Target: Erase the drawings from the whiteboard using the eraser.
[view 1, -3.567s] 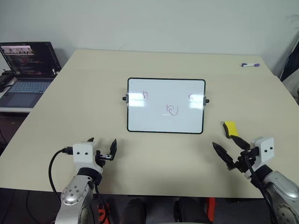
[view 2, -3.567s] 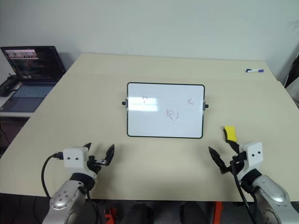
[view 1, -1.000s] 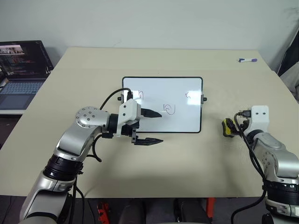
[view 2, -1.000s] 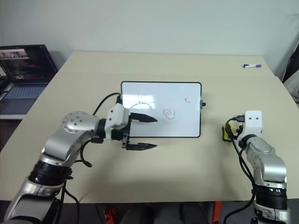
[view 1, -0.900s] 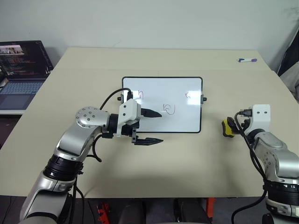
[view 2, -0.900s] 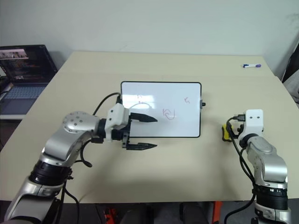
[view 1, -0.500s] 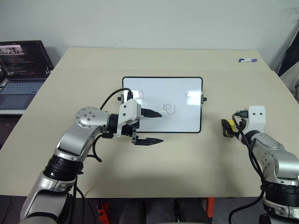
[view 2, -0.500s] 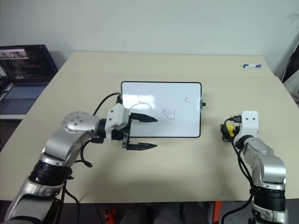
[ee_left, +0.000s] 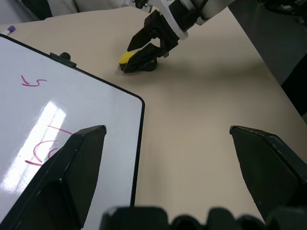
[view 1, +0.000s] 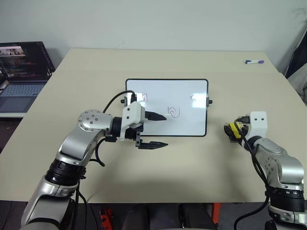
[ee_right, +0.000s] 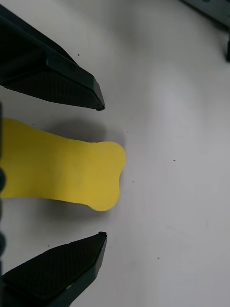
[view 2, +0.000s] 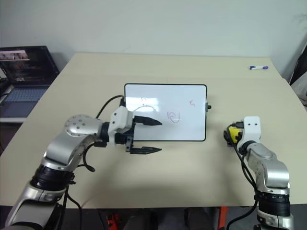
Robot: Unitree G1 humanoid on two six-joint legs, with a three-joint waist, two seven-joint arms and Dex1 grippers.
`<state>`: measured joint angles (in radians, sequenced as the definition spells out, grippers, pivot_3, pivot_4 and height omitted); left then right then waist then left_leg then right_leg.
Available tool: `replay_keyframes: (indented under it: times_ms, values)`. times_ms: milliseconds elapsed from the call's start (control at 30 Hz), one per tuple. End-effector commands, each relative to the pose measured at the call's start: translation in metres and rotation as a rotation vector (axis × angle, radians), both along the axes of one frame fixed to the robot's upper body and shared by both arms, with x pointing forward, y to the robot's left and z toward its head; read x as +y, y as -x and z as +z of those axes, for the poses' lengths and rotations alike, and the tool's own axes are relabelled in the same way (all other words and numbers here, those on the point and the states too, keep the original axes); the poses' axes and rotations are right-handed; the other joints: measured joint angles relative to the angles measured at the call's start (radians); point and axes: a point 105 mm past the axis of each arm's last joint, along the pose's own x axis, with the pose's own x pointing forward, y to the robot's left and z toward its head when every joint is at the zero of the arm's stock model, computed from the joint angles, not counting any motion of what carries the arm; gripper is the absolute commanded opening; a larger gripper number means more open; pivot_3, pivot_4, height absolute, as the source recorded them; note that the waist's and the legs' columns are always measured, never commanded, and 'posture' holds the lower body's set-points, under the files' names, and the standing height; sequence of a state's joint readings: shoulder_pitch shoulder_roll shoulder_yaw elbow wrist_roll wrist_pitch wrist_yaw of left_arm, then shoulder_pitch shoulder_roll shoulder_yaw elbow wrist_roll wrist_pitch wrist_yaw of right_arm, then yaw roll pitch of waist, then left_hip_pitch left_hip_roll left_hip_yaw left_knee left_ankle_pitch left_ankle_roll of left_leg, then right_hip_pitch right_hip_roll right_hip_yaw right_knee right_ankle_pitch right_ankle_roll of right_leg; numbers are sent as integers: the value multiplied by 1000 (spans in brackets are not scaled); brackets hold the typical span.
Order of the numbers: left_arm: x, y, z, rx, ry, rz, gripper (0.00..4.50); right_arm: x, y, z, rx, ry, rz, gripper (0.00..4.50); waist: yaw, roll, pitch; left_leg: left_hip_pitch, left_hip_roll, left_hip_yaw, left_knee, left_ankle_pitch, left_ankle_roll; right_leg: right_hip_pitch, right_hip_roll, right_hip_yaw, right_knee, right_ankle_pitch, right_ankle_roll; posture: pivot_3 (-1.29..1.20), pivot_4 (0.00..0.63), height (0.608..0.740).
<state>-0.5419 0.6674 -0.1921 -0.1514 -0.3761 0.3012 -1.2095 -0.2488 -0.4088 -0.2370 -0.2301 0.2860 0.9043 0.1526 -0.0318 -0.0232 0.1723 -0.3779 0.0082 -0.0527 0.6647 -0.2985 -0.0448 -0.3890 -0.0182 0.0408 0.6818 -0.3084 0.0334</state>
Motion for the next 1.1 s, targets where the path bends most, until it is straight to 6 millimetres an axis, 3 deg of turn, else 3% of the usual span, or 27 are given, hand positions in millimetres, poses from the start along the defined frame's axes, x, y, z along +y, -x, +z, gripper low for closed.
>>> replay_keyframes:
  times_ms: [33, 200, 300, 400, 500, 633, 767, 933, 1100]
  values:
    - [0, 2, 9, -42, 15, -5, 4500, -3, -1, 8, -39, 12, -14, 3849, 0, 0, 0, 0, 0, 0, 0, 0, 0, 0, 0, 0, 0, 0, 0, 0, 150, 740]
    - [0, 1, 9, -41, 18, 2, 4500, -5, -2, 11, -55, 4, -28, 1997, 0, 0, 0, 0, 0, 0, 0, 0, 0, 0, 0, 0, 0, 0, 0, 0, 150, 740]
    - [3, -1, 7, -31, 22, 26, 4500, -5, -2, 11, -58, -9, -29, 1266, 0, 0, 0, 0, 0, 0, 0, 0, 0, 0, 0, 0, 0, 0, 0, 0, 150, 740]
    - [6, -4, 5, -29, 25, 62, 4500, -4, -1, 12, -59, -11, -27, 1216, 0, 0, 0, 0, 0, 0, 0, 0, 0, 0, 0, 0, 0, 0, 0, 0, 150, 740]
    - [19, -16, 7, -53, 81, 218, 4500, 5, 4, 25, -107, 22, 29, 1193, 0, 0, 0, 0, 0, 0, 0, 0, 0, 0, 0, 0, 0, 0, 0, 0, 150, 740]
    - [30, -20, 3, -49, 139, 378, 4500, 32, 18, 48, -222, 112, 184, 1192, 0, 0, 0, 0, 1, 0, 0, 0, 0, -1, -2, 0, 0, 0, 0, 0, 150, 740]
    - [19, -12, 6, -41, 200, 409, 4500, 73, 31, 69, -334, 79, 334, 1165, 1, 0, 0, -1, 1, -1, 0, 0, 0, 0, -2, 0, 0, 0, 0, 0, 150, 740]
    - [9, -19, 22, -55, 280, 421, 4500, 102, 12, 101, -466, 123, 411, 1153, -1, 0, 0, 0, 0, -1, 5, 0, 0, 0, -1, 0, 4, 2, 2, 0, 150, 740]
    - [7, -26, 23, -51, 288, 428, 4500, 121, -22, 105, -498, 213, 438, 1144, -1, 0, 0, 1, 0, -1, 8, 0, 0, 1, 0, 0, 7, 2, 2, 0, 150, 740]
